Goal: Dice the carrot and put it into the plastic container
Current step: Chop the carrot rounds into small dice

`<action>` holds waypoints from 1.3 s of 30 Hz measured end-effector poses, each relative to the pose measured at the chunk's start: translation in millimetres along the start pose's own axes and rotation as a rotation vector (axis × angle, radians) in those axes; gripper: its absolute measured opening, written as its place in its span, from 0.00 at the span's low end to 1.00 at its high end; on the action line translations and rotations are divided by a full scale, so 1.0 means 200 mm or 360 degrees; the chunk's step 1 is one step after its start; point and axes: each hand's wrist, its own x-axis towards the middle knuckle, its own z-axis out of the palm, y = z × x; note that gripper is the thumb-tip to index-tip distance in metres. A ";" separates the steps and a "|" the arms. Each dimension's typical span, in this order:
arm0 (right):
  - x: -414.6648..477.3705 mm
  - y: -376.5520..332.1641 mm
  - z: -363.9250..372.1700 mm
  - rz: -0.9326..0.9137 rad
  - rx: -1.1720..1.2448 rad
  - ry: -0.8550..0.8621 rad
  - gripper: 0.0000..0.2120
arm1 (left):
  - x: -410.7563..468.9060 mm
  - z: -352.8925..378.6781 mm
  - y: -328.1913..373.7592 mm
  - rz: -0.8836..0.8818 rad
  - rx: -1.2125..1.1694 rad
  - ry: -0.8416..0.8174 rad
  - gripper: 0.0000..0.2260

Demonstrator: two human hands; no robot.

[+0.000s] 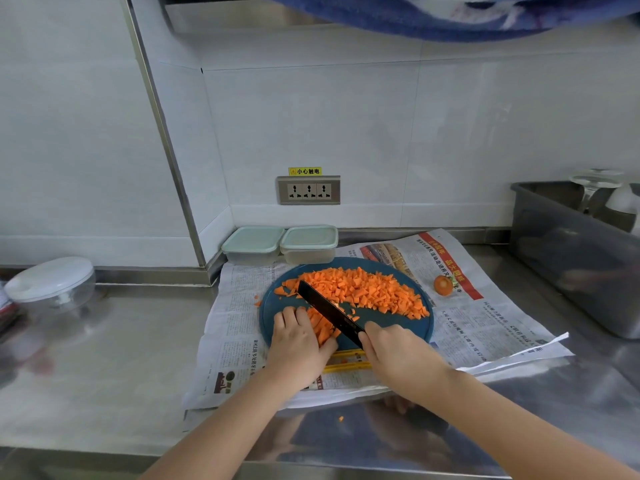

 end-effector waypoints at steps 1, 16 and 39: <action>0.00 0.00 0.00 0.0003 0.0013 -0.0009 0.13 | 0.00 0.00 0.00 0.0006 -0.0005 -0.0001 0.26; 0.16 -0.07 -0.01 -0.0149 -0.0120 -0.0220 0.12 | 0.01 0.03 -0.01 0.0054 -0.0036 0.0011 0.23; 0.04 -0.01 -0.03 -0.0087 0.0248 0.0002 0.17 | -0.04 0.01 -0.04 -0.0079 0.0079 -0.0002 0.39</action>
